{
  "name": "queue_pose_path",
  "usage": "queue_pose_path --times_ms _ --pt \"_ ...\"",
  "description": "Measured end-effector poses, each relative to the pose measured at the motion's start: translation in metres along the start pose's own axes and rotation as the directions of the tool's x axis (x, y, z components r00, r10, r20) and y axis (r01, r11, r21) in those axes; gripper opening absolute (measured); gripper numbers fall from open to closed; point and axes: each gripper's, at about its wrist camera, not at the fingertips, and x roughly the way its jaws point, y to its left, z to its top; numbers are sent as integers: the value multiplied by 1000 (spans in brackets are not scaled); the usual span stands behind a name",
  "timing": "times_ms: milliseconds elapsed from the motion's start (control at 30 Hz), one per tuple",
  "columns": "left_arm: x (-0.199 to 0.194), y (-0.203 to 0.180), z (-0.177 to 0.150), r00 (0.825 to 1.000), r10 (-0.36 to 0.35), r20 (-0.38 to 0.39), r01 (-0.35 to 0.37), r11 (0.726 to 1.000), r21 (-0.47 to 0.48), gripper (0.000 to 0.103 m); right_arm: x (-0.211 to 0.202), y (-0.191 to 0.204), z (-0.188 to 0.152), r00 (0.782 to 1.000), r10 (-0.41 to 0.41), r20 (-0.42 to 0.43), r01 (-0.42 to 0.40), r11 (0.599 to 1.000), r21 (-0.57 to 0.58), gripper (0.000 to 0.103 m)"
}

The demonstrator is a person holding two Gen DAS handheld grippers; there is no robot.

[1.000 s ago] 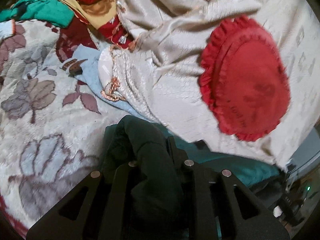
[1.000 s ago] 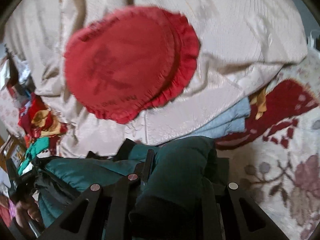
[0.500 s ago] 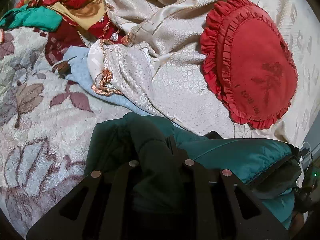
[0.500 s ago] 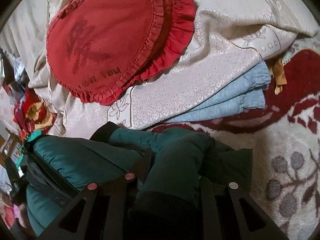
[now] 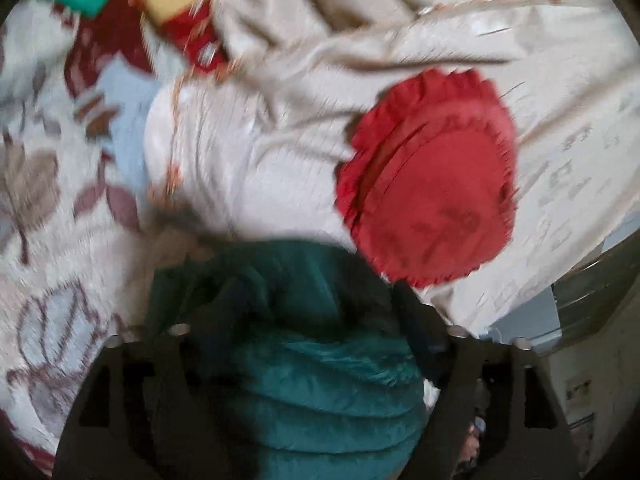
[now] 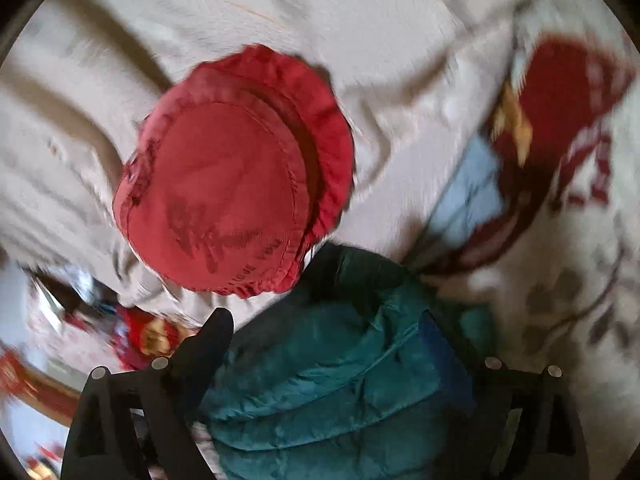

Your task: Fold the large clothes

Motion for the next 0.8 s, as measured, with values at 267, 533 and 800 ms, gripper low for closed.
queue_pose_path --times_ms 267,533,800 --pt "44 -60 -23 952 274 134 -305 878 369 80 19 62 -20 982 -181 51 184 881 -436 91" --pt "135 -35 -48 852 513 107 -480 683 550 80 134 75 -41 921 -363 -143 176 713 -678 89" --pt "177 -27 -61 845 531 68 -469 673 572 84 143 -3 -34 923 -344 -172 184 788 -588 97"
